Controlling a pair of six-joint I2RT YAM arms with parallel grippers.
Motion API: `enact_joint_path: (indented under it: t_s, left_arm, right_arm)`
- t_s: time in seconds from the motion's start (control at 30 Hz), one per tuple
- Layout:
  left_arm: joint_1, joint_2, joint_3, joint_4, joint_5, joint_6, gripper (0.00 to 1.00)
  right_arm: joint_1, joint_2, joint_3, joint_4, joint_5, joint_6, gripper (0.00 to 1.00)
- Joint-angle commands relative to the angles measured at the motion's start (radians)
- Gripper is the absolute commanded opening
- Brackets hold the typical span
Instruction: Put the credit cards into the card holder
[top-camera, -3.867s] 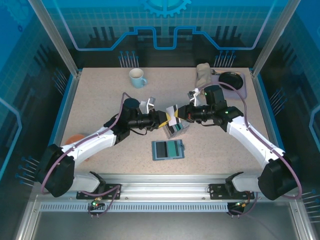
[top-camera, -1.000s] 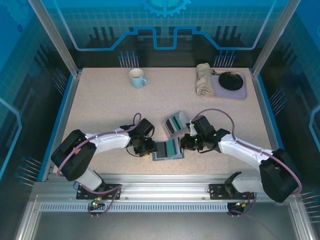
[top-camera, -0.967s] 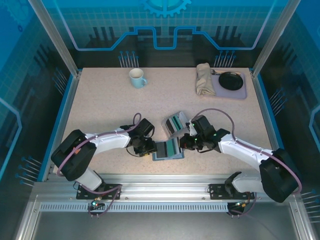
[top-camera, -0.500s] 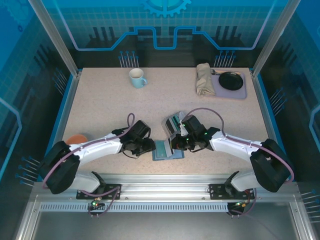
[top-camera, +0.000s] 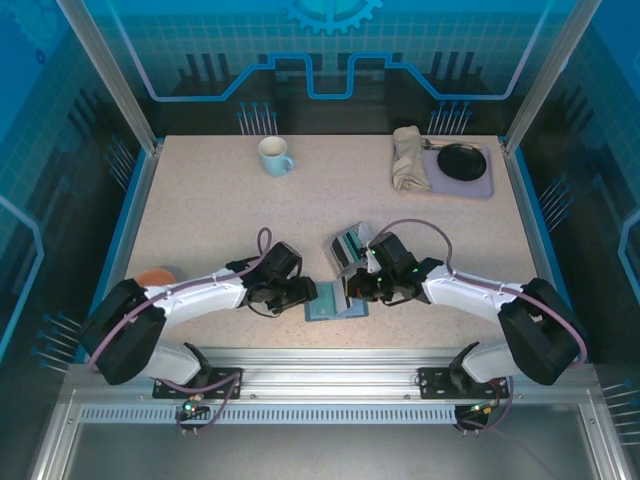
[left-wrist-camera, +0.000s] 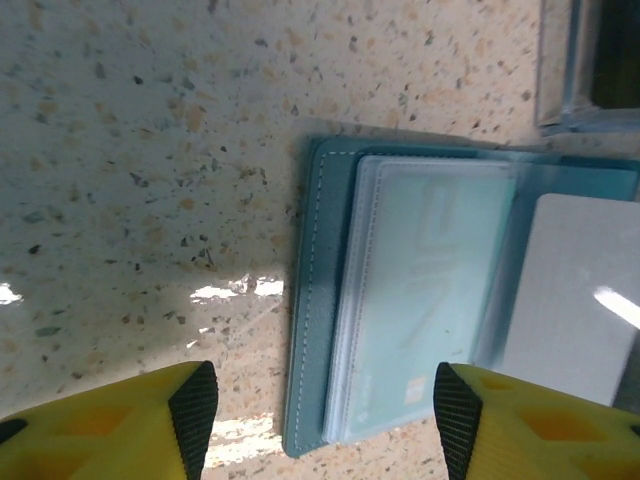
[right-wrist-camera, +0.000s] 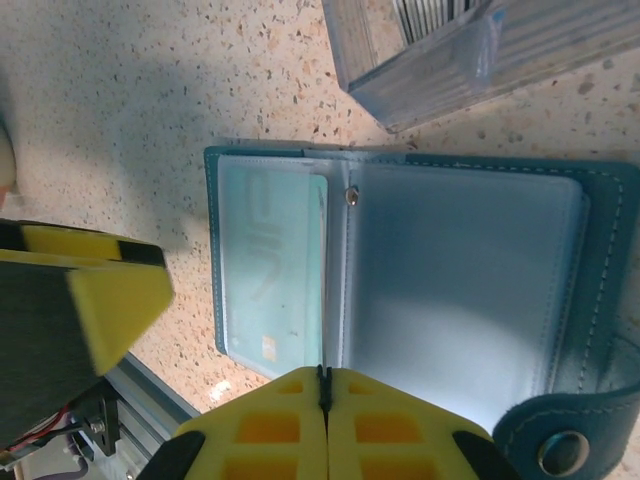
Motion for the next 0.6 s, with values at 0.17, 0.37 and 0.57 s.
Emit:
enact_joint_path:
  t_s: [0.17, 0.37, 0.57]
  left_arm:
    - [-0.003, 0.079, 0.028, 0.060, 0.062, 0.020, 0.58]
    - [-0.003, 0.117, 0.025, 0.066, 0.063, 0.020, 0.51]
    - [-0.004, 0.140, 0.018, 0.071, 0.064, 0.019, 0.44]
  right_arm:
    - [-0.012, 0.040, -0.044, 0.114, -0.033, 0.043, 0.06]
    - [-0.011, 0.079, -0.082, 0.190, -0.051, 0.072, 0.06]
    - [-0.005, 0.120, -0.102, 0.242, -0.056, 0.096, 0.05]
